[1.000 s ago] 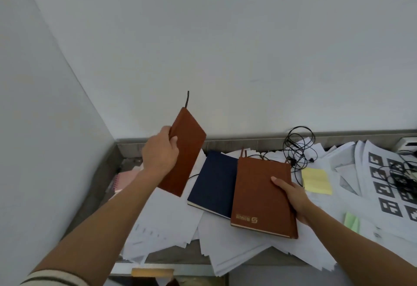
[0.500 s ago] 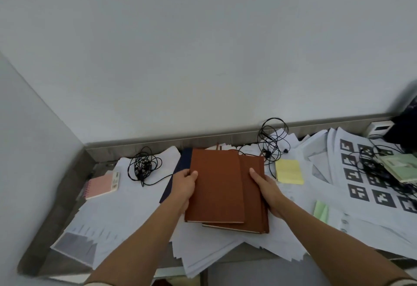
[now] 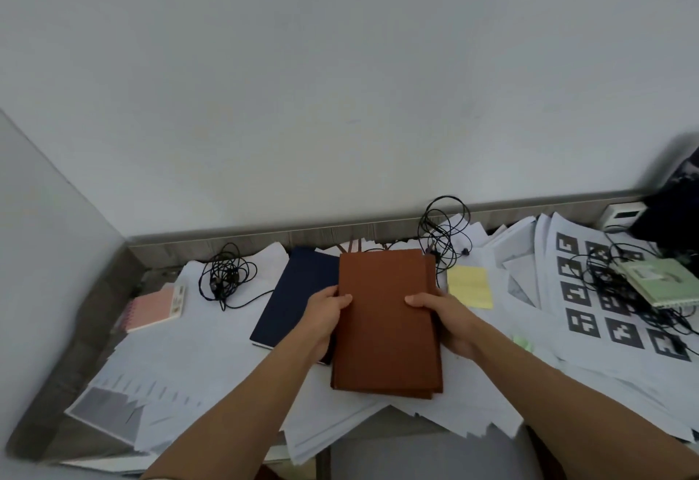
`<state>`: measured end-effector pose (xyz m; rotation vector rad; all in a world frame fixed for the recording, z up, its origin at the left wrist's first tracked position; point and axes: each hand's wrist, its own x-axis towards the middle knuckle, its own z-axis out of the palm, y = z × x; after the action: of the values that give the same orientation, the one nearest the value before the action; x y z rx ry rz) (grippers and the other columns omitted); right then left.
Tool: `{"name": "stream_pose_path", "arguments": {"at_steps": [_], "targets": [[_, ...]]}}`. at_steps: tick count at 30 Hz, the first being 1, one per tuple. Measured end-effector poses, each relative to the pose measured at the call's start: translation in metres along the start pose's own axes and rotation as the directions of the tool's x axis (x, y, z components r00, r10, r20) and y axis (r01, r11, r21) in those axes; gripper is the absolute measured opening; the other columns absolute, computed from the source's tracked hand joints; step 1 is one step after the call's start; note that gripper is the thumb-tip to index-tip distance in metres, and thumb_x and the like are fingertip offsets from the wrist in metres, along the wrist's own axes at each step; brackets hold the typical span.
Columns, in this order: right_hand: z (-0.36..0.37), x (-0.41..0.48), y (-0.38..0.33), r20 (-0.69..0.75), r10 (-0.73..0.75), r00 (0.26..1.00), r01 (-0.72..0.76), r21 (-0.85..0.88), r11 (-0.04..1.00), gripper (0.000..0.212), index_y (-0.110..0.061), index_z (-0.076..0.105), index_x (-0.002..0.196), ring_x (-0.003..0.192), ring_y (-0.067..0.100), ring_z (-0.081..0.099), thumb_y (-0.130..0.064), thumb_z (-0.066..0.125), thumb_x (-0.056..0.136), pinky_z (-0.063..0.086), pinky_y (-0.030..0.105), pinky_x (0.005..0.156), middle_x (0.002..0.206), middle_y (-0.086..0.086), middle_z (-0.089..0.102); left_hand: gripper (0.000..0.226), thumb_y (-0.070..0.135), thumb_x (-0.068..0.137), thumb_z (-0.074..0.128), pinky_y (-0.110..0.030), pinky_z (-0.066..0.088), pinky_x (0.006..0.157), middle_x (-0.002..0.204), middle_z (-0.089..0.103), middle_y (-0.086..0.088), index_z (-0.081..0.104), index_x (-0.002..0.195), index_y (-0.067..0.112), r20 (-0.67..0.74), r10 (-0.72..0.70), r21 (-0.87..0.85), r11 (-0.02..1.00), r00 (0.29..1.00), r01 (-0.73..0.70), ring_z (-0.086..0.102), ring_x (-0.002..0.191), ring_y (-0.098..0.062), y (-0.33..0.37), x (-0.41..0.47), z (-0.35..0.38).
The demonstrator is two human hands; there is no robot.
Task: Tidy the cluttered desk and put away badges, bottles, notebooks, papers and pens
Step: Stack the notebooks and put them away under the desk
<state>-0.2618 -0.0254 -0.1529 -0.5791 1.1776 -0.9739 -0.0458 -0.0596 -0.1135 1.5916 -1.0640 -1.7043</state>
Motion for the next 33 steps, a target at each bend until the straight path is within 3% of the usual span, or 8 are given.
{"name": "stream_pose_path", "arguments": {"at_steps": [6,11,16,18,21,24,28,33], "targets": [[-0.013,-0.034,-0.053,0.093,-0.206,0.974,0.220,-0.186,0.958,0.074,-0.022,0.057,0.125,0.099,0.031,0.070,0.000,0.079,0.058,0.058,0.041,0.077,0.112,0.011,0.072,0.060,-0.004,0.078,0.071,-0.040,0.049,0.097,0.121,0.067,-0.007,0.052,0.131,0.015,0.295,0.109,0.012,0.993,0.949,-0.118,0.063,0.111,-0.026,0.032,-0.008,-0.001],[-0.025,-0.056,-0.069,0.156,-0.274,0.949,0.315,-0.430,0.846,0.079,-0.025,0.048,0.128,0.101,0.019,0.068,0.013,0.078,0.067,0.057,0.026,0.074,0.113,0.004,0.068,0.068,-0.013,0.071,0.073,-0.030,0.053,0.088,0.116,0.069,-0.003,0.051,0.127,0.018,0.346,0.204,0.172,0.946,0.916,-0.276,0.065,0.109,-0.019,0.041,-0.022,0.012],[-0.049,-0.072,-0.055,0.141,-0.272,0.952,0.304,-0.550,0.778,0.086,-0.026,0.043,0.132,0.108,0.010,0.062,0.012,0.081,0.065,0.055,0.019,0.074,0.116,-0.005,0.063,0.089,-0.008,0.075,0.073,-0.018,0.053,0.072,0.121,0.056,0.007,0.026,0.141,0.028,0.411,0.207,0.362,0.857,0.888,-0.367,0.057,0.105,-0.007,0.030,-0.040,0.040],[-0.052,-0.076,-0.048,0.161,-0.266,0.950,0.310,-0.569,0.762,0.093,-0.026,0.041,0.135,0.113,0.011,0.059,0.009,0.085,0.062,0.055,0.019,0.077,0.121,-0.004,0.061,0.097,-0.007,0.077,0.071,-0.013,0.052,0.069,0.119,0.051,0.014,0.015,0.145,0.033,0.407,0.215,0.406,0.828,0.888,-0.387,0.055,0.103,-0.004,0.023,-0.046,0.046],[-0.055,-0.076,-0.038,0.177,-0.285,0.942,0.333,-0.586,0.739,0.099,-0.028,0.036,0.138,0.114,0.006,0.056,0.006,0.087,0.060,0.054,0.016,0.078,0.124,-0.007,0.058,0.105,-0.009,0.078,0.068,-0.017,0.050,0.082,0.124,0.047,0.015,0.005,0.149,0.036,0.393,0.219,0.422,0.820,0.893,-0.387,0.051,0.111,-0.007,0.015,-0.051,0.047],[-0.058,-0.071,-0.032,0.189,-0.292,0.937,0.346,-0.600,0.721,0.105,-0.030,0.031,0.142,0.118,0.005,0.053,0.000,0.089,0.059,0.054,0.017,0.079,0.128,-0.010,0.056,0.098,-0.007,0.080,0.067,-0.015,0.046,0.082,0.121,0.045,0.019,0.009,0.148,0.033,0.364,0.228,0.459,0.800,0.903,-0.387,0.049,0.109,-0.004,0.009,-0.055,0.046],[-0.065,-0.064,-0.019,0.190,-0.252,0.949,0.314,-0.629,0.711,0.098,-0.030,0.036,0.141,0.116,0.005,0.055,-0.006,0.090,0.062,0.053,0.013,0.075,0.125,-0.013,0.058,0.089,0.001,0.083,0.070,-0.021,0.035,0.095,0.127,0.041,0.018,0.016,0.148,0.028,0.305,0.243,0.514,0.772,0.921,-0.374,0.039,0.123,-0.008,-0.002,-0.059,0.047],[-0.069,-0.064,-0.014,0.182,-0.291,0.939,0.337,-0.651,0.680,0.094,-0.030,0.042,0.138,0.119,0.004,0.053,-0.014,0.093,0.061,0.048,0.026,0.096,0.127,-0.014,0.059,0.091,0.003,0.078,0.075,-0.026,0.039,0.096,0.123,0.046,0.019,0.022,0.148,0.028,0.243,0.297,0.516,0.766,0.924,-0.382,0.043,0.122,-0.010,-0.005,-0.065,0.047]]}}
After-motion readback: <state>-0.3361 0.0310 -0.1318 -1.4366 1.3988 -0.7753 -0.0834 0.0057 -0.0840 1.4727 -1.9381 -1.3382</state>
